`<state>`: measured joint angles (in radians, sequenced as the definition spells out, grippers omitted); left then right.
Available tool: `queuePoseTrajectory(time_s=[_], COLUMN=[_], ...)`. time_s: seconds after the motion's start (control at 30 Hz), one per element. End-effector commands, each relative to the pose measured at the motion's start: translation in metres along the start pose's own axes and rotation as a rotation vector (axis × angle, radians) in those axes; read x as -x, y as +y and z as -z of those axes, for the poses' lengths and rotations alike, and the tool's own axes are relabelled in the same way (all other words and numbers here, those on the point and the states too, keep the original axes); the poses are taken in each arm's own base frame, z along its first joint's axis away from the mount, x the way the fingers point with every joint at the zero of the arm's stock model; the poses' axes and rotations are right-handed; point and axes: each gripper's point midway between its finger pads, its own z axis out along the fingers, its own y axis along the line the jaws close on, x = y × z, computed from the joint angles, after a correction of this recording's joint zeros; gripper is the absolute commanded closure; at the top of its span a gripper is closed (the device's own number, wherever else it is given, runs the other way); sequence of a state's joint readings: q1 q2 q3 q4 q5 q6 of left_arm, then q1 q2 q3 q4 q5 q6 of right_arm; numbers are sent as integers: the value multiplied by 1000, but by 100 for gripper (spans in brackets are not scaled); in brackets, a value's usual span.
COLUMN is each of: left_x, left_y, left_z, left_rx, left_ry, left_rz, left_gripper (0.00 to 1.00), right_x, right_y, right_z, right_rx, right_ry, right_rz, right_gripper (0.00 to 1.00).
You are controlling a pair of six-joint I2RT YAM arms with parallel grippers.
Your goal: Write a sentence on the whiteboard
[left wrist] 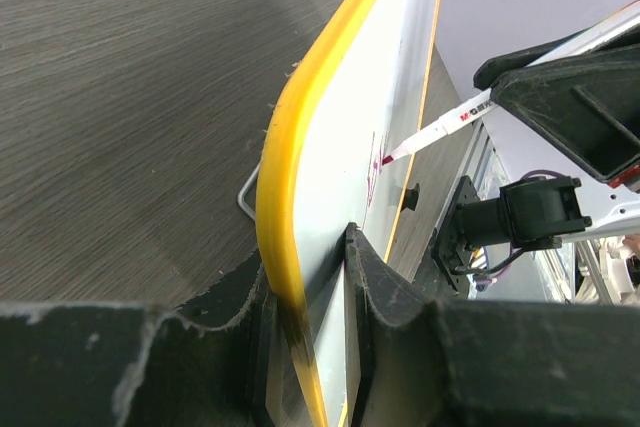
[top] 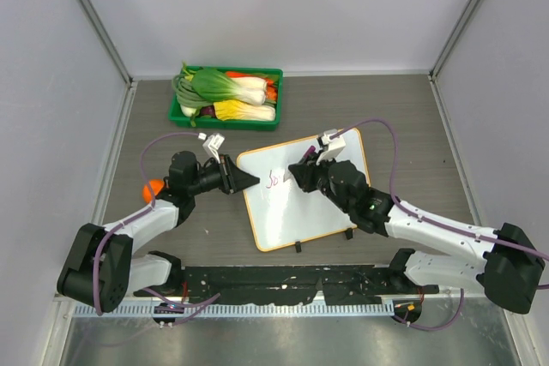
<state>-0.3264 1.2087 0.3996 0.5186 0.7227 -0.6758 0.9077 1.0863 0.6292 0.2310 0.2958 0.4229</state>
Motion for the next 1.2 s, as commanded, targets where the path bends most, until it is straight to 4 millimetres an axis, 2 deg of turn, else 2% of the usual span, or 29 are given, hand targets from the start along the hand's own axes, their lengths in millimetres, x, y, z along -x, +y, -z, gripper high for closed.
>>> queuePoseTrajectory(time_s=[0.0,0.63,0.73,1.0,1.1,1.17], left_x=[-19,-18,-18,-18,-18,-18], left_y=[43,43,43,43,43,43], left_z=[4,3,3,3,4,4], left_rx=[162,163,163,163,163,163], left_ry=[25,23,23,23,23,24], left_rz=[-87,-86,-86,-87,-88,-85], left_gripper=[100,100,100,100,100,100], right_x=[-13,-47,-36,-8,4,12], right_y=[-9,-2,7,57,63,59], right_z=[5,11,13,20,18,14], right_rx=[-22,56,92,317,341,322], right_ry=[38,146,122,89,64,47], right_rz=[7,-9,-24,-93,-111,-113], right_gripper=[99,99,99,99,99,99])
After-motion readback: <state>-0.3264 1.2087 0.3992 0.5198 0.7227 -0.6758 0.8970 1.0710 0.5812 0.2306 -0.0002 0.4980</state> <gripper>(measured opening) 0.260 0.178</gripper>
